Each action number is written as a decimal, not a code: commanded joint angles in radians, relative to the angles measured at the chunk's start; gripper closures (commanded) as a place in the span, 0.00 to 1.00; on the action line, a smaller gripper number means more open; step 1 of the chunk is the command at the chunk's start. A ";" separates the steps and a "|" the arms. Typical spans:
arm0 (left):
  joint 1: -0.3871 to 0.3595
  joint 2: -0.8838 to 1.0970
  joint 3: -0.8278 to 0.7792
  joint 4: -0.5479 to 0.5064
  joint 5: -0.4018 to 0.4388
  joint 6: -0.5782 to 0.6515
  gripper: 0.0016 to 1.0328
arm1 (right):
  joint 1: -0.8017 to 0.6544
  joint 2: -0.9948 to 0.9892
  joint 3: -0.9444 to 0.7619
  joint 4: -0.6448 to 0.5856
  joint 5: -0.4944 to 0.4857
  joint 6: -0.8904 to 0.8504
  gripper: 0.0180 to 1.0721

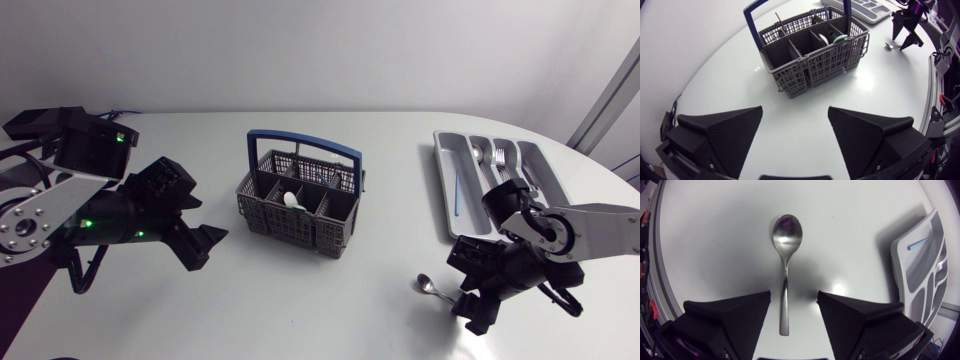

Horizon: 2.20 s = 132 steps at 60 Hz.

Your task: Unload the cutlery basket into the drawer organizer.

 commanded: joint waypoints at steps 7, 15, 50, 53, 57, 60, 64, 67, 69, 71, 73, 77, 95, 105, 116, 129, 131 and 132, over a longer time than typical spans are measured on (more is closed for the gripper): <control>-0.013 0.010 -0.027 0.019 0.009 0.038 0.12 | 0.046 0.065 0.005 0.016 0.007 -0.021 0.45; -0.013 0.010 -0.034 0.019 0.012 0.047 0.12 | 0.072 0.081 0.027 0.012 0.004 -0.015 0.61; -0.025 0.004 -0.054 0.019 0.027 0.079 0.12 | 0.061 0.091 0.102 -0.198 -0.016 -0.098 0.89; -0.025 0.004 -0.054 0.019 0.027 0.079 0.12 | 0.049 0.064 0.109 -0.224 -0.016 -0.116 0.89; -0.025 0.004 -0.054 0.020 0.027 0.079 0.12 | 0.018 0.018 0.134 -0.290 -0.024 -0.154 0.89; -0.025 0.002 -0.054 0.022 0.027 0.079 0.12 | -0.014 -0.011 0.162 -0.336 -0.033 -0.184 0.89; -0.024 0.002 -0.057 0.028 0.027 0.081 0.12 | -0.049 -0.039 0.195 -0.386 -0.035 -0.219 0.89; -0.022 0.002 -0.060 0.032 0.027 0.081 0.12 | -0.078 -0.057 0.223 -0.420 -0.036 -0.245 0.89; -0.024 0.001 -0.061 0.034 0.027 0.082 0.12 | -0.094 -0.062 0.238 -0.437 -0.041 -0.257 0.89; -0.024 0.001 -0.064 0.036 0.027 0.082 0.12 | -0.103 -0.068 0.247 -0.452 -0.041 -0.268 0.89; -0.024 -0.001 -0.066 0.037 0.027 0.082 0.12 | -0.109 -0.071 0.252 -0.454 -0.043 -0.274 0.89; -0.024 -0.001 -0.070 0.042 0.029 0.082 0.12 | -0.112 -0.073 0.251 -0.454 -0.058 -0.277 0.89; -0.025 -0.013 -0.077 0.045 0.030 0.082 0.12 | -0.034 -0.070 0.132 -0.353 -0.055 -0.248 0.40; -0.025 -0.018 -0.080 0.045 0.032 0.086 0.12 | 0.035 -0.044 0.089 -0.287 -0.032 -0.211 0.40; -0.033 -0.024 -0.090 0.045 0.036 0.086 0.12 | 0.074 0.021 0.080 -0.224 -0.003 -0.193 0.41; -0.033 -0.025 -0.093 0.045 0.038 0.092 0.12 | 0.086 0.090 0.083 -0.187 0.017 -0.188 0.50; -0.033 -0.027 -0.095 0.045 0.041 0.093 0.12 | 0.090 0.099 0.082 -0.185 0.025 -0.188 0.51; -0.033 -0.027 -0.095 0.045 0.043 0.093 0.12 | 0.092 0.104 0.080 -0.185 0.028 -0.188 0.53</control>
